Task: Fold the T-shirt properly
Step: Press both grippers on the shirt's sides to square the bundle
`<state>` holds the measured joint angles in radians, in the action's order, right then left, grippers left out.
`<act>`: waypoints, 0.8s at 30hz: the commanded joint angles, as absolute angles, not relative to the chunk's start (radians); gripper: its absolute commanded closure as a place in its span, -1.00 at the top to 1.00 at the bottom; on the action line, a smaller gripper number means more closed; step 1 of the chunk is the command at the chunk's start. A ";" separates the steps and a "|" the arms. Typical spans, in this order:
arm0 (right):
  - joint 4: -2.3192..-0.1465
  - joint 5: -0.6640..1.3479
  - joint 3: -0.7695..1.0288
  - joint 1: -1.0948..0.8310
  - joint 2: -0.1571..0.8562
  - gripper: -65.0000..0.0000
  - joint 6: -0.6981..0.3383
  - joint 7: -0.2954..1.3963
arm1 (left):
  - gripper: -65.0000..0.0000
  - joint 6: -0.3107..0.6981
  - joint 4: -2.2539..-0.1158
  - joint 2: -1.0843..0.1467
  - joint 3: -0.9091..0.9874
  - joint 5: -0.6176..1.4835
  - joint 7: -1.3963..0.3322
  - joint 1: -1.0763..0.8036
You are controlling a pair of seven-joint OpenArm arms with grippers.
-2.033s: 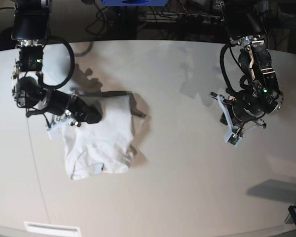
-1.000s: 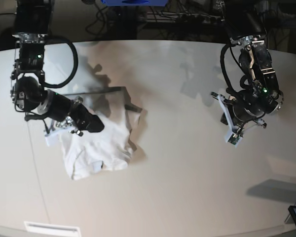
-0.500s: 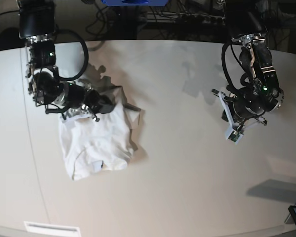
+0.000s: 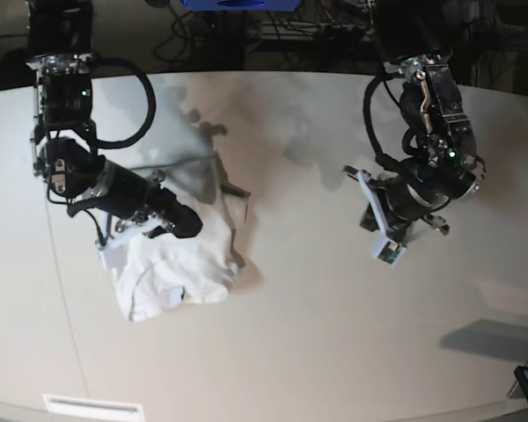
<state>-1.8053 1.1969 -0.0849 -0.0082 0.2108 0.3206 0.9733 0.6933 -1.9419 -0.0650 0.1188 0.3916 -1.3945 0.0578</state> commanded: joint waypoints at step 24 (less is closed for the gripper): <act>-1.552 0.492 -0.008 0.090 0.255 -0.91 0.314 0.964 | -1.00 0.698 -1.653 0.010 -0.064 0.400 -1.188 0.079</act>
<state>-1.5326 0.4870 -0.0143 0.0662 0.2455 0.3157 0.9802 0.6933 -1.6360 0.0105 -0.0635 0.3851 -1.2079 0.0605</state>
